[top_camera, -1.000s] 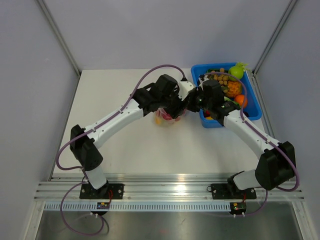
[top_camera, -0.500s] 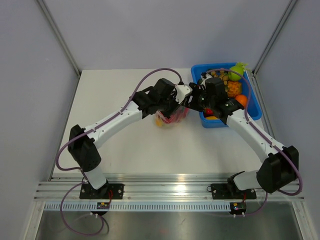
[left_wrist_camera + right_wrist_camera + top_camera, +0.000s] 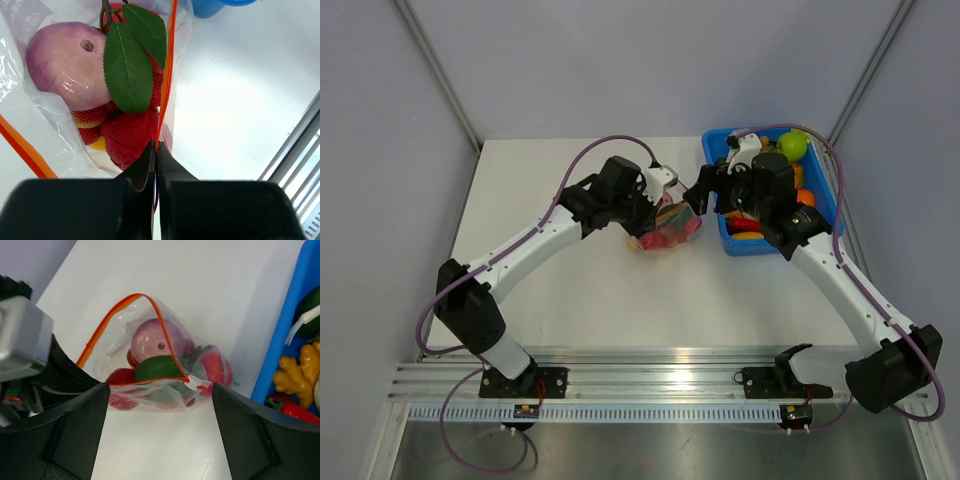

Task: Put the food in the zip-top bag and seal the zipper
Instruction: Adjust the zipper food storage bag at the center of the board.

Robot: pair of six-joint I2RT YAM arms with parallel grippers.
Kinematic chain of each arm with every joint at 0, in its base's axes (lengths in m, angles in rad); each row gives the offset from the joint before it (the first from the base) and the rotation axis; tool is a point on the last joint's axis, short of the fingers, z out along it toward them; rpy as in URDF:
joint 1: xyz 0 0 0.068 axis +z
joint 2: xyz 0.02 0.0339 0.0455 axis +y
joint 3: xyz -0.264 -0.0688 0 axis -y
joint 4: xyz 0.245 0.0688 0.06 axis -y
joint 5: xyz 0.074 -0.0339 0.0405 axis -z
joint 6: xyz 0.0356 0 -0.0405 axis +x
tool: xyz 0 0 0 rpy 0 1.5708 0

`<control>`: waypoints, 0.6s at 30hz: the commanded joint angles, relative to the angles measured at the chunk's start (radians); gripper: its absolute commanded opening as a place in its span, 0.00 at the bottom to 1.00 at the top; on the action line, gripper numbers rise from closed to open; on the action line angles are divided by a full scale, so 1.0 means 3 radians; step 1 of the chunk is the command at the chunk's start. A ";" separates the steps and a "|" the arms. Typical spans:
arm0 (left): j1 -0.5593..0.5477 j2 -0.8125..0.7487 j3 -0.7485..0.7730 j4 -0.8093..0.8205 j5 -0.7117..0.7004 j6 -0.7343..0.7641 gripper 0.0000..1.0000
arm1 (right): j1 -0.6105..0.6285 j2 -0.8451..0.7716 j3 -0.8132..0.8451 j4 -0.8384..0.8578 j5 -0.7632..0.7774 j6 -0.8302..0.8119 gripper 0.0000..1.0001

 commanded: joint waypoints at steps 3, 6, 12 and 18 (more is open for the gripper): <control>0.0113 -0.0225 -0.0045 0.0211 0.0288 -0.0113 0.00 | -0.0077 -0.0279 -0.0438 0.0463 0.0086 -0.0756 0.90; 0.0180 -0.0231 -0.0030 0.0231 0.0401 -0.0149 0.00 | -0.0327 -0.0350 -0.0607 0.0581 -0.0352 -0.0914 0.85; 0.0236 -0.0225 -0.0014 0.0257 0.0447 -0.0164 0.00 | -0.0527 -0.0601 -0.1348 0.1480 -0.0972 -0.1446 0.75; 0.0236 -0.0225 -0.0030 0.0277 0.0503 -0.0200 0.00 | -0.0527 -0.0392 -0.1237 0.1332 -0.1233 -0.1707 0.73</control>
